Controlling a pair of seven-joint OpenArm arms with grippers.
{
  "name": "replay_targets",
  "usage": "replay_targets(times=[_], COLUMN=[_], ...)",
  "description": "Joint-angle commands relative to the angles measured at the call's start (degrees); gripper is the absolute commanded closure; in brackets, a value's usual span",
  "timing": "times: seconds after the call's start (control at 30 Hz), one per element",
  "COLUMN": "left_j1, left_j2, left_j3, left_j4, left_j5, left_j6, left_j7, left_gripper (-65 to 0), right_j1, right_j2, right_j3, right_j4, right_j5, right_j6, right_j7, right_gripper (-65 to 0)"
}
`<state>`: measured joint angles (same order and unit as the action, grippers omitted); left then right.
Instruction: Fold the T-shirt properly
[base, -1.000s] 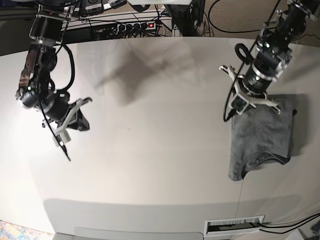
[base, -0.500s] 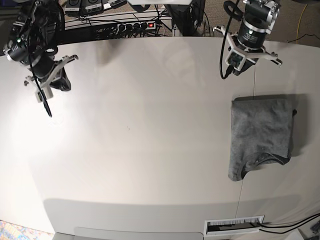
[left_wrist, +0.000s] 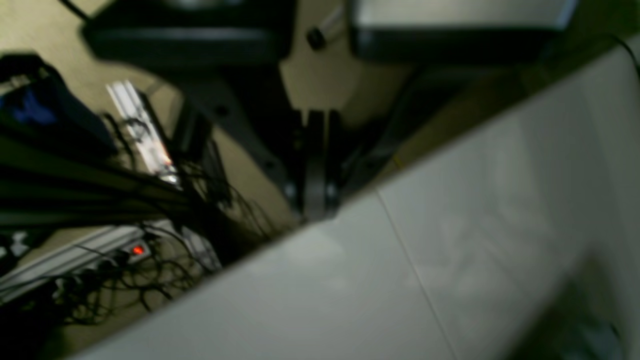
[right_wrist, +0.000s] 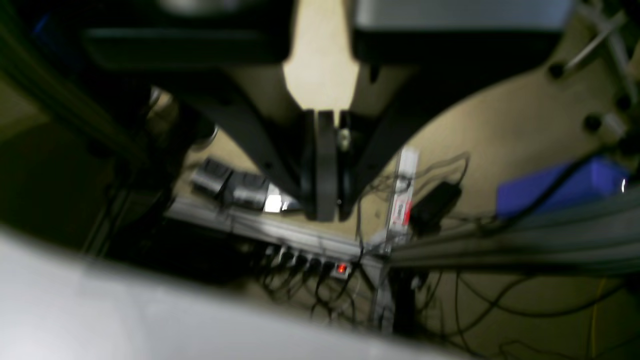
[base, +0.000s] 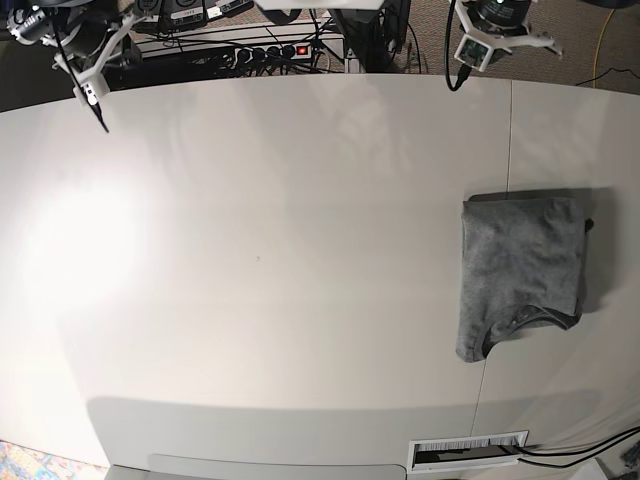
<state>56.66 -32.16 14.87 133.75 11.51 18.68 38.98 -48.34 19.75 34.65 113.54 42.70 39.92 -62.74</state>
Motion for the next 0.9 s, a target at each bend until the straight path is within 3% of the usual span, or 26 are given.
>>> replay_targets(times=[0.0, 0.3, 0.5, 0.7, 0.87], left_j1=[1.6, 4.8, 4.4, 4.0, -0.1], left_j2=[0.3, 2.3, 3.8, 6.2, 7.4], left_j3=[-0.2, -0.2, -0.2, -0.2, -0.2], left_j4=[0.4, -8.4, -21.0, -27.9, -35.6], left_j5=[0.2, -4.0, -11.1, -18.6, -23.3], left_j6=[0.9, 1.0, 0.8, 0.4, -5.3], left_j7=[-1.1, -2.9, -10.8, -16.2, -18.7], left_gripper=[0.0, 0.0, 0.0, 0.0, 0.0], right_j1=[-1.6, -10.4, -11.8, -11.3, -5.3], right_j2=[0.7, 0.7, 0.7, 0.8, 0.9], right_j3=[0.6, 0.5, 0.2, -7.9, -17.8], right_j4=[0.9, 0.8, -0.7, -11.6, -24.8], right_j5=[1.2, 1.4, 0.9, -10.1, -22.4], right_j6=[0.1, 0.1, 0.1, 0.1, 0.1], right_j7=[0.8, 0.8, 2.2, 12.2, 22.3], right_gripper=[0.0, 0.0, 0.0, 0.0, 0.0])
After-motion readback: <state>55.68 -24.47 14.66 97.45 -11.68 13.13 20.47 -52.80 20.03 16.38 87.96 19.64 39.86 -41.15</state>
